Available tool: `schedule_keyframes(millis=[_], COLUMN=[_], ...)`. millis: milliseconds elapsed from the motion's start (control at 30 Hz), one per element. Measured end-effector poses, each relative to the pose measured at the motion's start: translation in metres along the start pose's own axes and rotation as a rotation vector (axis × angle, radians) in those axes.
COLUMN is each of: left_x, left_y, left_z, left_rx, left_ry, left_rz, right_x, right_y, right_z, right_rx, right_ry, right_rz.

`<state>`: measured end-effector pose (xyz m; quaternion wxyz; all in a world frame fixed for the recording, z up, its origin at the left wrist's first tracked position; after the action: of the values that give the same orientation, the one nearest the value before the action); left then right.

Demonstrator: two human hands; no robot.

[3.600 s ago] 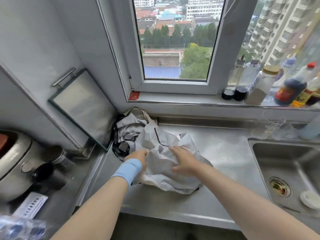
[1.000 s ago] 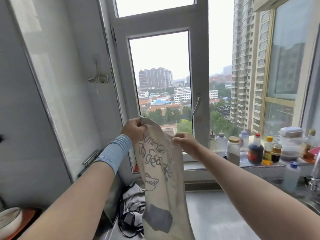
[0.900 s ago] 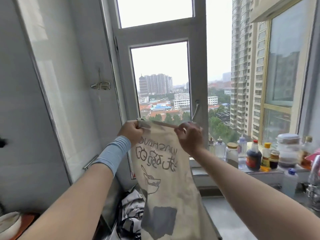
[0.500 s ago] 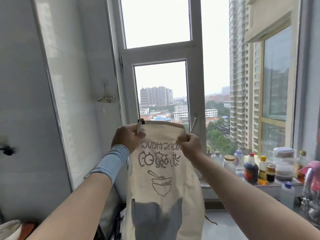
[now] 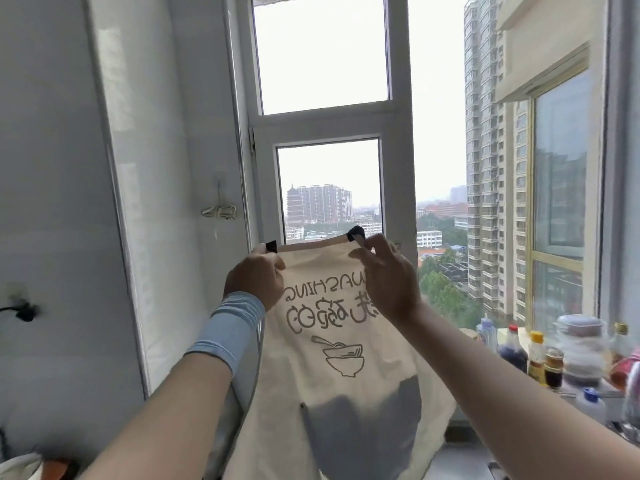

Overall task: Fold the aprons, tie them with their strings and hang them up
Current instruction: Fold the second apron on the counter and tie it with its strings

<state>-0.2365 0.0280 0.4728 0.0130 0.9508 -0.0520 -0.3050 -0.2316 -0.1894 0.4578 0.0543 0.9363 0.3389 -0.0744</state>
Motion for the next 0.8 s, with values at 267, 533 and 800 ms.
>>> schedule_keyframes(millis=[267,533,800], left_x=[0.003,-0.064,-0.037], left_y=[0.007,0.041,0.050], left_z=[0.026,0.055,0.039], left_rx=[-0.249,-0.199,-0.004], left_ry=[0.133,0.737,0.799], left_rz=[0.139,0.620,0.341], right_x=[-0.001,-0.075,-0.051], right_y=[0.001,-0.025,-0.001], right_z=[0.029,0.018,0.019], right_rx=[0.106,0.477,0.267], right_ry=[-0.108,0.268,0.374], right_rz=[0.383,0.195,-0.072])
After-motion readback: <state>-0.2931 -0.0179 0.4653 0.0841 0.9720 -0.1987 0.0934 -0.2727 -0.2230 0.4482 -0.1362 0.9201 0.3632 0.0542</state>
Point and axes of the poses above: each hand's wrist, its own z-axis away from the middle knuckle, its own x-axis out of the palm, y = z × x, the point moved 9 cm from there along -z, towards the middle knuckle, and after that the axes turned 8 degrees about -z, right-handed, at the moved point
